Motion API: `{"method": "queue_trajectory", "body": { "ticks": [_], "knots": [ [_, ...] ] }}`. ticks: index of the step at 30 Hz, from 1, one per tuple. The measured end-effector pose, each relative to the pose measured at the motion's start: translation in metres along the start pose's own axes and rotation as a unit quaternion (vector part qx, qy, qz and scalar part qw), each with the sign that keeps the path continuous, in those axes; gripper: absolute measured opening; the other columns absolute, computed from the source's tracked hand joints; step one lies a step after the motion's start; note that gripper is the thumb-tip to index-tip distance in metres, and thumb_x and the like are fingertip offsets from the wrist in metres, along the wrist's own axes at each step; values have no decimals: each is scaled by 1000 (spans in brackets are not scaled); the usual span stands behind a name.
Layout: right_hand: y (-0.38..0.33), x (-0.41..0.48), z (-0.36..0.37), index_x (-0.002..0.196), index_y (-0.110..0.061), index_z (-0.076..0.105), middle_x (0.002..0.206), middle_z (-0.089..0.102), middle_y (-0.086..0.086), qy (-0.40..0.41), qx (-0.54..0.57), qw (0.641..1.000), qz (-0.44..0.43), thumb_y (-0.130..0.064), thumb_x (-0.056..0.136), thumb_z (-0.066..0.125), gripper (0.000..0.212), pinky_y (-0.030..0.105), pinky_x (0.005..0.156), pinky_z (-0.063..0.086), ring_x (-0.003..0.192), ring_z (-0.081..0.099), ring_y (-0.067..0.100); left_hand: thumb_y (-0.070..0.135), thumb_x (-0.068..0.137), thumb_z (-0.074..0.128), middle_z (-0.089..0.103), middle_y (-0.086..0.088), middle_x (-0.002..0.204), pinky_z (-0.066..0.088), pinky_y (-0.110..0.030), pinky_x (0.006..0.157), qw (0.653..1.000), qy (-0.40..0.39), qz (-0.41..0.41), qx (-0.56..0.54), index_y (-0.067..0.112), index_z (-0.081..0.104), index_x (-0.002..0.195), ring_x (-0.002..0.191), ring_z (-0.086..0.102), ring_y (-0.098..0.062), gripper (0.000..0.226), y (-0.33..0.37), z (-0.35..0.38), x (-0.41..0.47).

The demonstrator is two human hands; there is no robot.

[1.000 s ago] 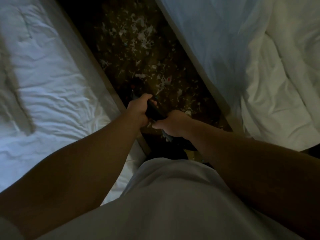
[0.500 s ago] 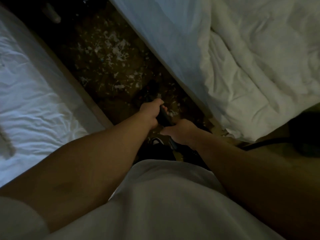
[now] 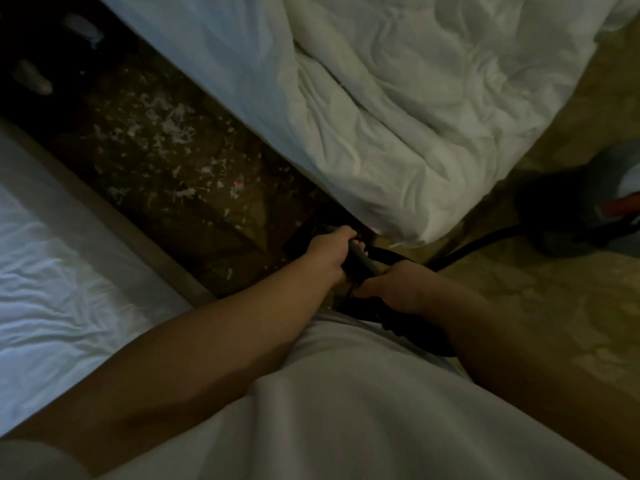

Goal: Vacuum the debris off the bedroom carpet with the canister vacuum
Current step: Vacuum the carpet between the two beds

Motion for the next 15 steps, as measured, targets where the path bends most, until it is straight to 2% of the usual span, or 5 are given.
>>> {"method": "queue_trajectory", "body": {
  "ticks": [3, 6, 10, 12, 15],
  "knots": [
    [24, -9, -13, 97, -6, 73, 85, 78, 18, 8, 20, 1000, 1, -34, 89, 79, 31, 52, 74, 67, 75, 79, 38, 12, 97, 62, 60, -11, 83, 56, -39, 72, 1000, -7, -4, 15, 4, 60, 94, 72, 61, -21, 9, -19, 22, -6],
    [38, -10, -19, 99, -10, 72, 89, 77, 12, 24, 11, 1000, -4, -37, 87, 80, 30, 41, 74, 67, 75, 77, 28, 13, 97, 62, 60, -11, 83, 55, -38, 69, 1000, -9, -11, 22, 3, 60, 96, 71, 61, -21, 10, -29, 35, -9],
    [42, -3, -19, 98, -11, 73, 92, 77, 10, 30, -2, 1000, -5, -40, 86, 79, 32, 44, 84, 66, 82, 77, 27, 12, 97, 63, 61, -11, 83, 55, -37, 67, 1000, -10, -6, 19, 3, 60, 99, 71, 61, -21, 10, -29, 37, -11],
    [35, -2, -18, 100, -11, 72, 92, 76, 9, 33, -11, 999, -13, -41, 88, 77, 33, 38, 77, 65, 80, 76, 25, 11, 97, 62, 60, -11, 82, 55, -37, 63, 1000, -10, 0, 12, 2, 60, 101, 71, 61, -20, 10, -23, 33, -10],
    [16, 3, -14, 100, -13, 72, 88, 72, 6, 37, -37, 998, -25, -42, 90, 76, 31, 29, 61, 55, 74, 70, 20, 12, 96, 63, 61, -9, 80, 55, -39, 69, 1000, -8, 7, 4, 3, 60, 94, 72, 61, -20, 10, -9, 21, -5]
  ]
}}
Point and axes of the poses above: each hand's wrist, its own x-axis towards the middle knuckle, its own z-axis out of the palm, y = z × x, the point moved 3 cm from there along x, towards the middle knuckle
